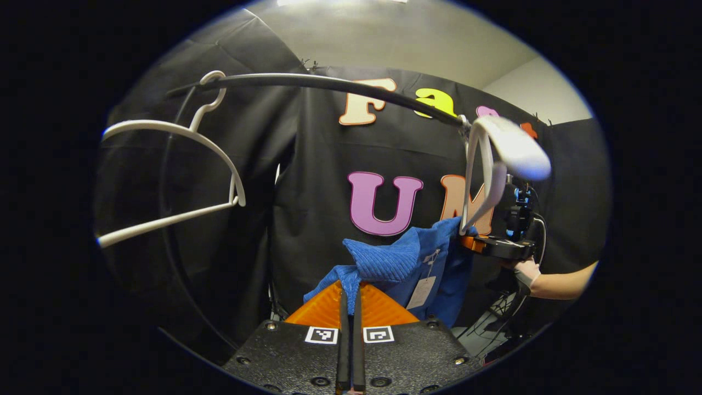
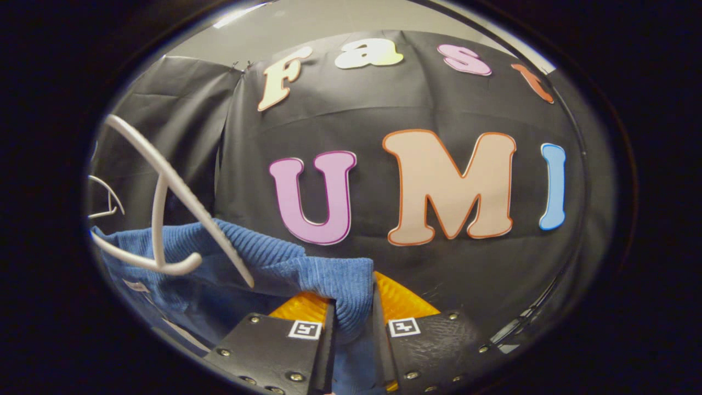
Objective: Grasp the clothes on the hanger with both hands and then place them into the laundry hamper below.
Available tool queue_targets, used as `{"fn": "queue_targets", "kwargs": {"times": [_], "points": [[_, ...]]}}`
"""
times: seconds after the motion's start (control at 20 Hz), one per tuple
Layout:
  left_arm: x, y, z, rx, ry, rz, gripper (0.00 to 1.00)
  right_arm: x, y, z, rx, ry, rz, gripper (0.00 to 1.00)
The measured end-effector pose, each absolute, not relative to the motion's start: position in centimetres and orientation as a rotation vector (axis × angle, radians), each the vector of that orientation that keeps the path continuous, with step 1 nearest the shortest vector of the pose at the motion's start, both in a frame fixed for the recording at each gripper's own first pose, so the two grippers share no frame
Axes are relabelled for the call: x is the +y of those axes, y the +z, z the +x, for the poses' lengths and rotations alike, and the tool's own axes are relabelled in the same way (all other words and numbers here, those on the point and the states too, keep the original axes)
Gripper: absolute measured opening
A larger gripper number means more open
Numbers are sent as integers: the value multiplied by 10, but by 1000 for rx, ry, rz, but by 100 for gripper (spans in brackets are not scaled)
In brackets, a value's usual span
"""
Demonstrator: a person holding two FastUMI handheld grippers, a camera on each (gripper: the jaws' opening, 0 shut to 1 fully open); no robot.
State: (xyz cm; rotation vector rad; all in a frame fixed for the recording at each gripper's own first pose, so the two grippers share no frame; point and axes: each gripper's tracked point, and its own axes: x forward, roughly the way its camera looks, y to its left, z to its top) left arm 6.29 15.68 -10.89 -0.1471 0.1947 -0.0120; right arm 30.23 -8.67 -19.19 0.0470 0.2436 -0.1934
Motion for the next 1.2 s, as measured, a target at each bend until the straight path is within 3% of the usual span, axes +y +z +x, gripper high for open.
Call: {"fn": "queue_targets", "kwargs": {"times": [0.6,1.2], "points": [[120,-146,16,300,-10,-45,3,-73,-256,220,398,-156,19,30],[-4,-156,63,282,-292,43,2,-22,-211,172,356,-7,31,30]]}}
